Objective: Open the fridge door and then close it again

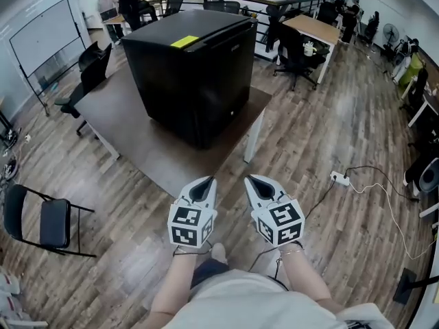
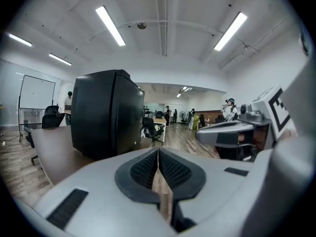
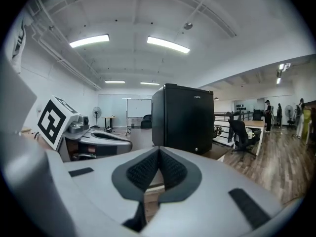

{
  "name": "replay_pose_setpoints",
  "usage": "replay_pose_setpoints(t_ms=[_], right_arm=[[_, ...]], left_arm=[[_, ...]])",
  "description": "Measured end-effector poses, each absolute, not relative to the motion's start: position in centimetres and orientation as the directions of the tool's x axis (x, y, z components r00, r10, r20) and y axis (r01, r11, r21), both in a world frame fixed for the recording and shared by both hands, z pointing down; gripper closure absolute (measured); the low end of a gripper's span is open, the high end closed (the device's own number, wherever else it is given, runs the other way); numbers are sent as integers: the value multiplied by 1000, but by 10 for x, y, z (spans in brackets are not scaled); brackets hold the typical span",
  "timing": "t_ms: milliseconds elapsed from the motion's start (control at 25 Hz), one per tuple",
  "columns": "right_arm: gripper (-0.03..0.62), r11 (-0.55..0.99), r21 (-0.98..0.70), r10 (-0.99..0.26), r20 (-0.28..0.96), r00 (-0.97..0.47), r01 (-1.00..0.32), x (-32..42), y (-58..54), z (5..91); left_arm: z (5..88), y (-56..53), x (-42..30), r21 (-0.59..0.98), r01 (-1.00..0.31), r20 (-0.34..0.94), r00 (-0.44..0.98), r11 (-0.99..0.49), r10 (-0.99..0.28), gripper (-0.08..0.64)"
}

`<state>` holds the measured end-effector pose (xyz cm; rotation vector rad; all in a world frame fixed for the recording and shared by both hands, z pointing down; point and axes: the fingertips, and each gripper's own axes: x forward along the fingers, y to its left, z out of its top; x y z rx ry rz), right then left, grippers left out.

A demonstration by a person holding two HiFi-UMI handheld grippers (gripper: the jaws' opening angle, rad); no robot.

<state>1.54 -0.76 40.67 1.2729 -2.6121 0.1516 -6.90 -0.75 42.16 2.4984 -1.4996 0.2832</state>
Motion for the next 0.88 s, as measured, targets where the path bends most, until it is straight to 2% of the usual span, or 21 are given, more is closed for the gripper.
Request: replay_pose_setpoints(t_ms=[360,640,880], right_arm=[[594,618,-86,-757,203,-621,-781,-29,-119,392],[594,617,-5,-776,161,-610,-787,-36,-160,376],[594,660,16,-743,166,-649,-751,-39,-202,378]], left_arm=[[402,-121,-107,31,-871,244,483,-491,-841,552],[411,-163,-114,42,-878,245,472,-477,-847,552],[399,-204,-120,62,-901,208,433,-430,-877,552]])
